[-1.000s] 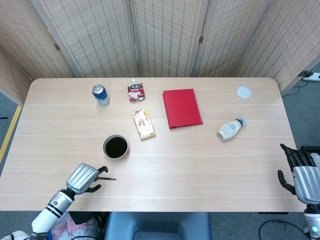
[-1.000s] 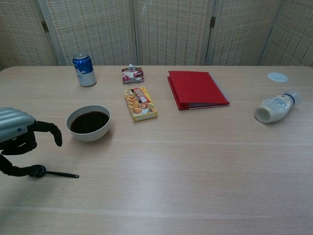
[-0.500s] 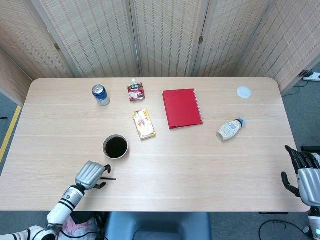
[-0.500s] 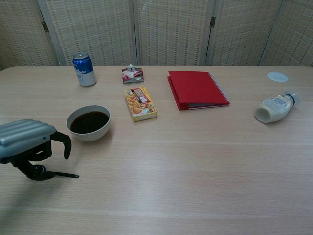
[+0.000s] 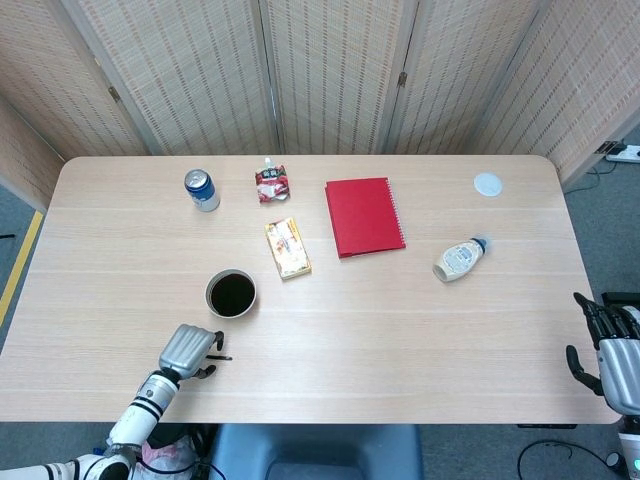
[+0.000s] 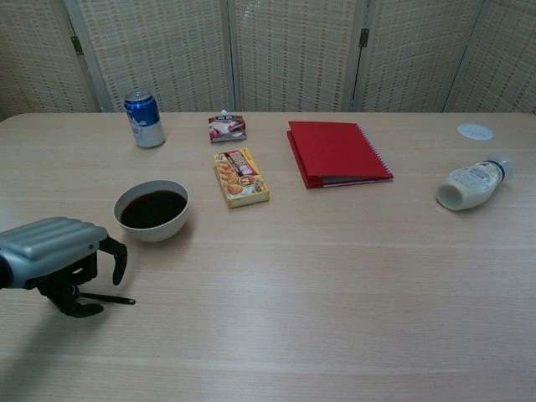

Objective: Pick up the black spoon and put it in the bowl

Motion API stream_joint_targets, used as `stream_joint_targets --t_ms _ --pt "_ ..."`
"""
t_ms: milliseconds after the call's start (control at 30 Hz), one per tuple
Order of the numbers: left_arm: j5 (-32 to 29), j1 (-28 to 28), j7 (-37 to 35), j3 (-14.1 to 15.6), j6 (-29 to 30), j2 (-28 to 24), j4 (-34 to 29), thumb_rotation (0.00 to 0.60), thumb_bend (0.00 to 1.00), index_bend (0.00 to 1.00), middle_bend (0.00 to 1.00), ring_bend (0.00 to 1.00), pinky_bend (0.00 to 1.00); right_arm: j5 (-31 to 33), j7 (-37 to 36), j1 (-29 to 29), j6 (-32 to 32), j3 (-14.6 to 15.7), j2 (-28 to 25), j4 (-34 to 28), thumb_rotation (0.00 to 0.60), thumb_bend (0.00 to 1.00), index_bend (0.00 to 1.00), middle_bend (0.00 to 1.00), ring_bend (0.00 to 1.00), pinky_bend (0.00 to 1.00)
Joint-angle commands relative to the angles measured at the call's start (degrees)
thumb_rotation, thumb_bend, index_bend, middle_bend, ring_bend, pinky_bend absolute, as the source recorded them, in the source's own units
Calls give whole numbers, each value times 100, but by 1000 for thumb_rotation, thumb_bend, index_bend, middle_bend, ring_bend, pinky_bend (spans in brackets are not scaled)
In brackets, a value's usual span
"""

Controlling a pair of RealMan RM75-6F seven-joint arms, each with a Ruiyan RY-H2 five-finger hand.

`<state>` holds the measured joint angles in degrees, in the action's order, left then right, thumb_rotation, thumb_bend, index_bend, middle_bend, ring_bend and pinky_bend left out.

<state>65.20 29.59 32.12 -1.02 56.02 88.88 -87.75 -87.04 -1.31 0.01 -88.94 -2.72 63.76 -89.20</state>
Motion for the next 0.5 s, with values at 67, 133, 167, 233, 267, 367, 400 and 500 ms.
stream_joint_targets --t_ms 67,133,167,233,267,367,400,500 --pt "-246 20 404 -3 178 134 -39 600 328 505 1000 960 1000 -1 -8 -5 -2 0 -1 6 600 395 88 176 205 171" --pt "-314 38 627 19 257 169 -45 600 338 509 1000 961 1000 4 -13 -10 -5 -1 -2 11 600 395 88 176 205 170" --pt "-347 44 727 32 289 180 -54 600 341 512 1000 961 1000 5 -17 -12 -3 -1 -2 14 600 395 88 176 205 170" --pt "-437 58 932 51 356 204 -99 600 341 514 1000 961 1000 10 -21 -16 -1 -1 -1 22 600 395 87 176 205 170" --pt "-477 63 1007 56 382 210 -129 600 341 516 1000 961 1000 12 -25 -19 -2 0 1 26 600 395 87 176 205 171" --pt "-549 91 1245 74 481 253 -179 600 342 519 1000 962 1000 16 -38 -23 1 -1 9 41 600 394 88 176 205 171" --pt "-585 103 1325 81 505 280 -187 600 343 519 1000 963 1000 17 -44 -25 2 1 13 49 600 395 88 176 205 171" --pt "-648 137 1514 88 580 361 -161 600 344 525 1000 964 1000 23 -65 -33 1 1 19 68 600 394 87 176 205 171"
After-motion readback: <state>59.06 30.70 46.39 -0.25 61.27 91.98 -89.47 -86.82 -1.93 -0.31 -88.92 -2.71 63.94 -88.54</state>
